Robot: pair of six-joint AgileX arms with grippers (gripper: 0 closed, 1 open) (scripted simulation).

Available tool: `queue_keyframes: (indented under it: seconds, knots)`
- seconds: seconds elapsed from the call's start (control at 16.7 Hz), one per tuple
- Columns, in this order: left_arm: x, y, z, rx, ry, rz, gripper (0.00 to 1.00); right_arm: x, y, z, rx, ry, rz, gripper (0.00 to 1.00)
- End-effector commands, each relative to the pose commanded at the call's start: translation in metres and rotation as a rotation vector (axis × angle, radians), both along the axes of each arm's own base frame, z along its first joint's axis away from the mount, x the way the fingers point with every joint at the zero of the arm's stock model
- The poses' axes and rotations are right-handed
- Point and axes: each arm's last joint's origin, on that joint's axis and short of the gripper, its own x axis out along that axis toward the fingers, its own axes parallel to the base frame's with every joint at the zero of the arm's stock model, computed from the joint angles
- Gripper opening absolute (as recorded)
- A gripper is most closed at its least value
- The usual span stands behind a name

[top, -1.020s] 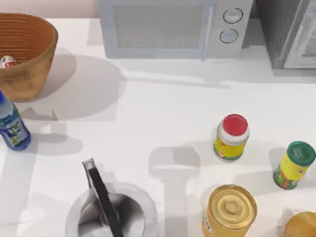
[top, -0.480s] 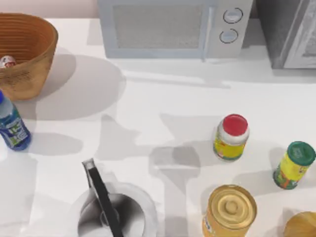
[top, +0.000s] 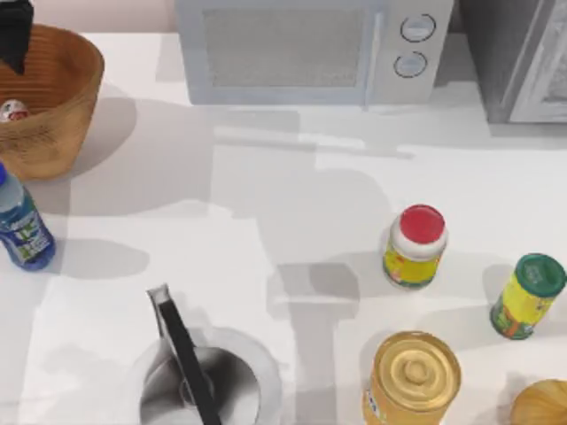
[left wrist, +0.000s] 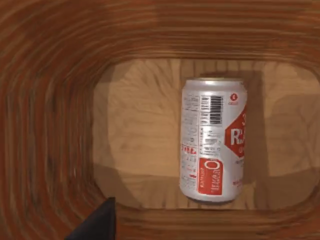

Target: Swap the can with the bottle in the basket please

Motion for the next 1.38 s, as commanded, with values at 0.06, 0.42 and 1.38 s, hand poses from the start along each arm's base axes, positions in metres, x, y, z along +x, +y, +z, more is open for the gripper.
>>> queue_keyframes:
  seconds: [0.06, 0.42, 1.38]
  knots:
    - [0.009, 0.002, -0.015, -0.006, 0.045, -0.006, 1.0, 0.0, 0.0, 0.0, 0.0, 0.0, 0.0, 1.0]
    - [0.031, 0.005, -0.061, -0.025, 0.173, -0.033, 1.0, 0.0, 0.0, 0.0, 0.0, 0.0, 0.0, 1.0]
    - [0.037, 0.002, -0.121, -0.025, 0.173, -0.033, 1.0, 0.0, 0.0, 0.0, 0.0, 0.0, 0.0, 1.0]
